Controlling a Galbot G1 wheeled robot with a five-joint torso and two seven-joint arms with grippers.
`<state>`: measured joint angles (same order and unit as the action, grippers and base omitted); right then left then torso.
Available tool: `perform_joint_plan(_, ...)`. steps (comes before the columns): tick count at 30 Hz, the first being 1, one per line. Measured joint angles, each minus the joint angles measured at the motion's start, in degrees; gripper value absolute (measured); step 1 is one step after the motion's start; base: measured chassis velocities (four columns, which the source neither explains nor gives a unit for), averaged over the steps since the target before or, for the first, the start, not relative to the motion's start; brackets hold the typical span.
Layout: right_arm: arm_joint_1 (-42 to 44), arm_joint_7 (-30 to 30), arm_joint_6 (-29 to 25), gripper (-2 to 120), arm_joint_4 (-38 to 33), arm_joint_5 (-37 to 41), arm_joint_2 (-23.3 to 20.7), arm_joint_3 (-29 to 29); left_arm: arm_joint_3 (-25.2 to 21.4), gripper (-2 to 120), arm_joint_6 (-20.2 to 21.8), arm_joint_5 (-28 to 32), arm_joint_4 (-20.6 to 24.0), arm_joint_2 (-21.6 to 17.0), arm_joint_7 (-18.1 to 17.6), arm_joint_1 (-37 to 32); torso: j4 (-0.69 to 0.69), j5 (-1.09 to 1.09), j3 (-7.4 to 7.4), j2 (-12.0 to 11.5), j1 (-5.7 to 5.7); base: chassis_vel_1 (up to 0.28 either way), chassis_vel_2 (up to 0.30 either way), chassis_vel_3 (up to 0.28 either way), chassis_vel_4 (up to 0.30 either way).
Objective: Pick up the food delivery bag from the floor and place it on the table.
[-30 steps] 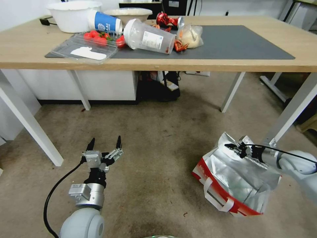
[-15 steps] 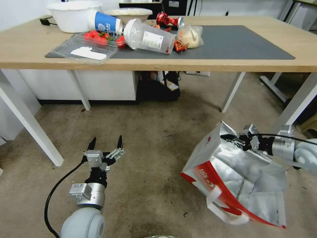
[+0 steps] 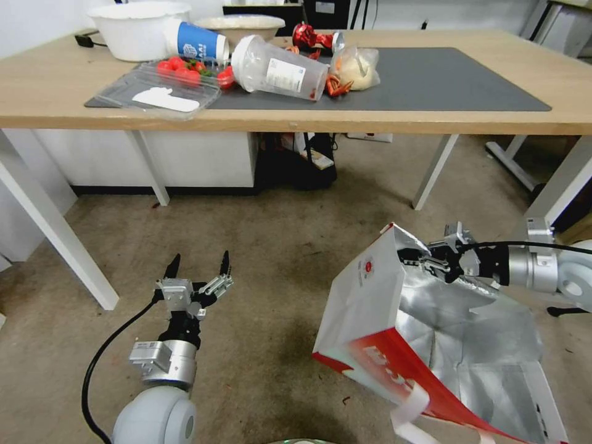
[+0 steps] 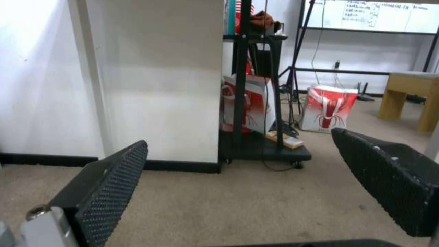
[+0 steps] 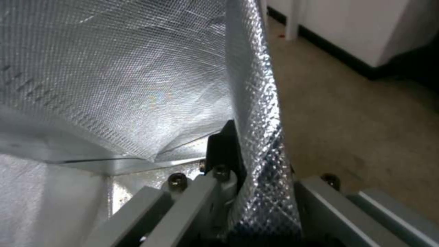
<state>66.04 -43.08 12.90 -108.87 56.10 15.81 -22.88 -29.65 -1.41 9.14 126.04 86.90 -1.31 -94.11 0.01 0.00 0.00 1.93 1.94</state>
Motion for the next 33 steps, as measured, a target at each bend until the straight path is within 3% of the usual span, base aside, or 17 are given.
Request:
perform_joint_plan(10,3.31,-7.05,0.49,0,-2.20,3.17,-1.41,-3.42,-0.02,100,0.04,0.01,0.23,-0.13,0.23,-0.11,-0.01,0.00,0.00,0.00,0.00,0.000,0.000,0.000,0.000)
perform_joint_plan(33,3.87,-6.88,0.53,0,-1.79,1.29,0.05,-3.45,-0.91,100,0.71,0.57,0.92,-0.54,1.33,-0.26,-0.01,0.00,0.00,0.00,0.00,0.000,0.000,0.000,0.000)
